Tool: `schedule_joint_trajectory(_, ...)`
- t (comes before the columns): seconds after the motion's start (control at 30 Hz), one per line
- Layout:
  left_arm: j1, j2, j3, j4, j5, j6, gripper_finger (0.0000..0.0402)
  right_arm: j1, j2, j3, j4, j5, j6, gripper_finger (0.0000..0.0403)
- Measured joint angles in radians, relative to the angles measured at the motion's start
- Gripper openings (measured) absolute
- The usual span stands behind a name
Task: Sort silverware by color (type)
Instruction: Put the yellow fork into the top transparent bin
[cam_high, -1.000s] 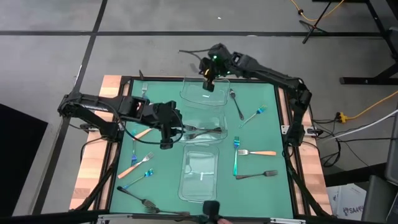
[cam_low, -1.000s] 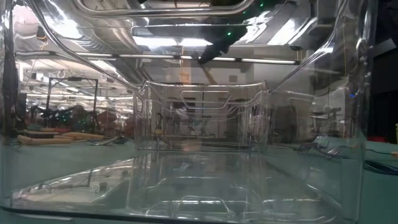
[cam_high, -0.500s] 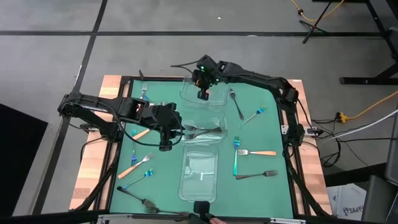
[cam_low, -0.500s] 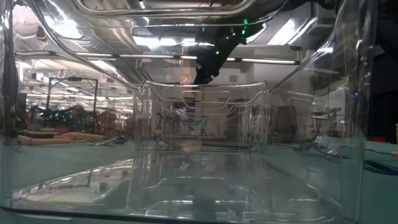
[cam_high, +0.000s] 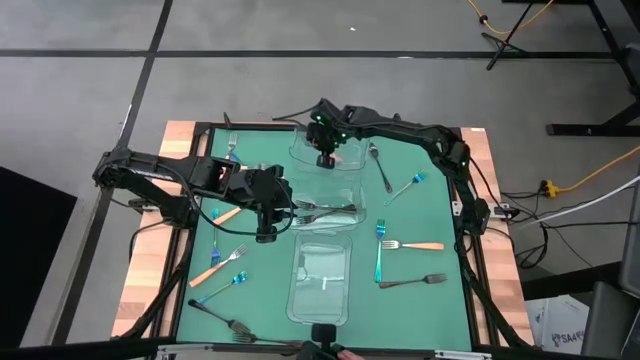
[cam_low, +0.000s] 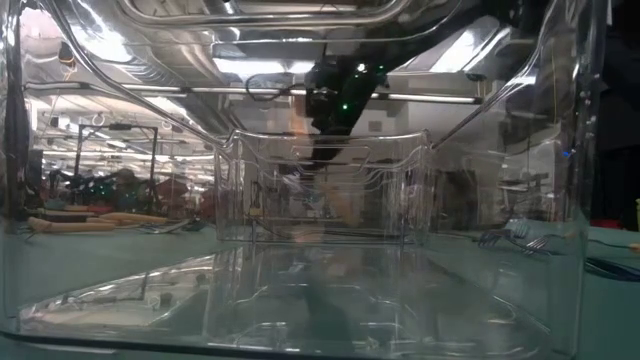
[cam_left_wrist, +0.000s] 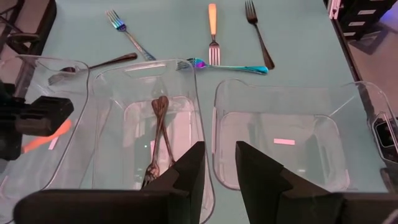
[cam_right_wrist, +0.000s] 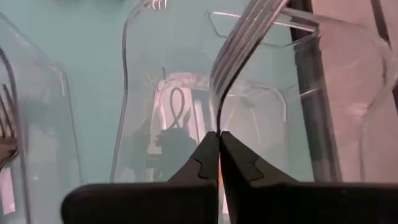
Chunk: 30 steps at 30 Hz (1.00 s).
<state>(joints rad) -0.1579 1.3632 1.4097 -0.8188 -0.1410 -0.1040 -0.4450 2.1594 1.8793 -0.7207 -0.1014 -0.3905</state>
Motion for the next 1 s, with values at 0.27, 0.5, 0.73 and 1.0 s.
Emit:
schedule_joint_trajectory(0.27,0.000,0.000,0.000,0.000,0.000,0.000,0.0084,-0.001,0.003,0.000,-0.105,0.004,0.000,0.0001)
schedule_joint_trajectory(0.5,0.000,0.000,0.000,0.000,0.000,0.000,0.0084,-0.002,0.003,0.000,-0.143,0.004,0.000,0.0001)
schedule_joint_trajectory(0.73,0.000,0.000,0.000,0.000,0.000,0.000,0.0084,-0.001,0.028,0.000,-0.202,-0.003,0.000,0.0001)
schedule_joint_trajectory(1.0,0.000,0.000,0.000,-0.003,0.000,0.000,0.0084,0.000,0.051,0.000,-0.212,0.000,0.000,0.0001)
